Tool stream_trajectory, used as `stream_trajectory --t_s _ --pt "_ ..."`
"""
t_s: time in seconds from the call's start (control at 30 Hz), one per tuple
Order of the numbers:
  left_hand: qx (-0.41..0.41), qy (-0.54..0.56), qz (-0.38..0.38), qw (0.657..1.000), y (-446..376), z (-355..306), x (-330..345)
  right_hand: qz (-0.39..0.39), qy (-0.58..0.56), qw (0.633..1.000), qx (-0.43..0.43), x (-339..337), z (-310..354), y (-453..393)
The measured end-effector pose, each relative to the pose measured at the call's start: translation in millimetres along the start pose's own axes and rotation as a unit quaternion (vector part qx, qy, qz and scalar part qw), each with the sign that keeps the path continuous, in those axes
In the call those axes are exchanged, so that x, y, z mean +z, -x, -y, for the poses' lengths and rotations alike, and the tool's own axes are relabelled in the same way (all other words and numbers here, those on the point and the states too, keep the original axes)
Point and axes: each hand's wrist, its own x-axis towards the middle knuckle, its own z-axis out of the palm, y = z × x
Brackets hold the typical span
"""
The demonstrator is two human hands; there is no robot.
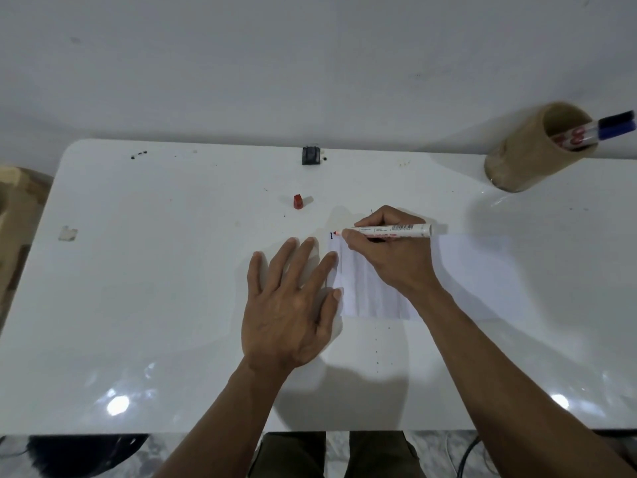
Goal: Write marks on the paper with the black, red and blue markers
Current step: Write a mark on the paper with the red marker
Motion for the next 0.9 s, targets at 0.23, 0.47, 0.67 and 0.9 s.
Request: stream_trajectory --t_s 0.23,0.47,0.67,0.9 --pt "-0.001 -0.002 -0.003 1.000 0.2 0.6 -0.2 0.012 0.013 1.000 -0.003 -1.1 1.7 -1.3" --pt "-0.001 0.000 -0.008 1.000 0.3 0.9 1.6 0.024 0.017 1.000 -0.003 -3.1 2.3 -0.9" --pt "0.001 0.002 -0.016 1.000 0.4 0.8 2.6 0.022 0.016 1.000 -0.001 -3.0 2.9 -0.4" --pt "0.000 0.007 -0.025 1.000 1.0 1.2 4.6 0.027 0.024 0.999 -0.006 -3.4 2.0 -2.3"
